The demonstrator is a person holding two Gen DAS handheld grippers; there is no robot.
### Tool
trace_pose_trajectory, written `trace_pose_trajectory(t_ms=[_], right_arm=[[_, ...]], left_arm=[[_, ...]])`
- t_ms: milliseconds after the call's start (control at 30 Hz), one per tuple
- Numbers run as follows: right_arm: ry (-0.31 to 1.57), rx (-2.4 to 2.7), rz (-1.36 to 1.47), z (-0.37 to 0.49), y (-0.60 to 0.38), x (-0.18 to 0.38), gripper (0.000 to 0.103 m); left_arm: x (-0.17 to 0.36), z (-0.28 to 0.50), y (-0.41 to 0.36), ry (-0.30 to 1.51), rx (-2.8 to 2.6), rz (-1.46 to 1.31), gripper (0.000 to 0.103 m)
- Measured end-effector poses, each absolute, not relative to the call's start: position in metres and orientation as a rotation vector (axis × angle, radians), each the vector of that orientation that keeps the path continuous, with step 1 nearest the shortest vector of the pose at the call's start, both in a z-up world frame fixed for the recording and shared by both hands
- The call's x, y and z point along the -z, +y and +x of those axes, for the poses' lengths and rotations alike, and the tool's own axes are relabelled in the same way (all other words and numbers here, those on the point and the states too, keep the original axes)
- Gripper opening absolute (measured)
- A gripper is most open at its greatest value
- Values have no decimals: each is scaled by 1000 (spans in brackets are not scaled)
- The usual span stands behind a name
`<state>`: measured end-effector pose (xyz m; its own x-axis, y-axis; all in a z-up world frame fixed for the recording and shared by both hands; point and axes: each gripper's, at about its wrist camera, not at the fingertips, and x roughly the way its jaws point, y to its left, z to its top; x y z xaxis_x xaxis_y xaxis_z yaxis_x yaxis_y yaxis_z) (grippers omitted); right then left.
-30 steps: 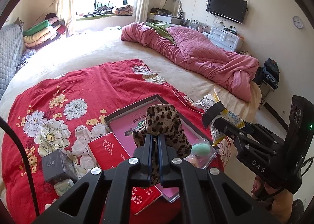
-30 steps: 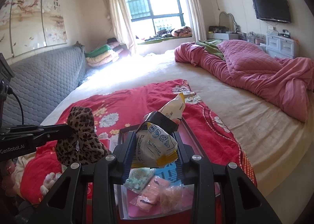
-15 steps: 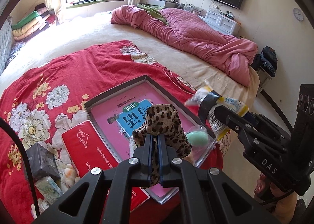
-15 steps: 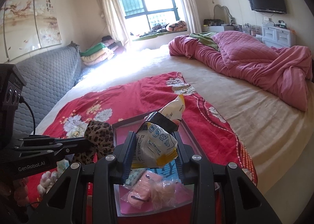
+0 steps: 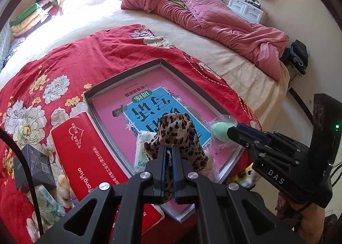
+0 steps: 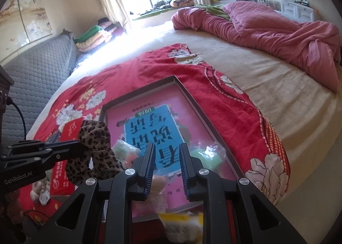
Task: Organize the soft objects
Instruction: 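Open the right tool dropping the snack bag while the left tool lowers the scrunchie into the tray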
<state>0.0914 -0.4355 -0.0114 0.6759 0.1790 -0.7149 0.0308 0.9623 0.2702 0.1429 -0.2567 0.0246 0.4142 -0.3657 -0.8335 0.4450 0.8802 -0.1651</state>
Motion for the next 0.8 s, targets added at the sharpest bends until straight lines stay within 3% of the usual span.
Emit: trace_pose_trajectory(t_ms=[567, 800], right_arm=[[844, -64, 222, 87, -443, 20, 28], [865, -84, 192, 92, -431, 26, 34]], left_arm=[[-15, 153, -255, 1052, 520, 70, 5], [6, 164, -266, 1096, 500, 107, 5]])
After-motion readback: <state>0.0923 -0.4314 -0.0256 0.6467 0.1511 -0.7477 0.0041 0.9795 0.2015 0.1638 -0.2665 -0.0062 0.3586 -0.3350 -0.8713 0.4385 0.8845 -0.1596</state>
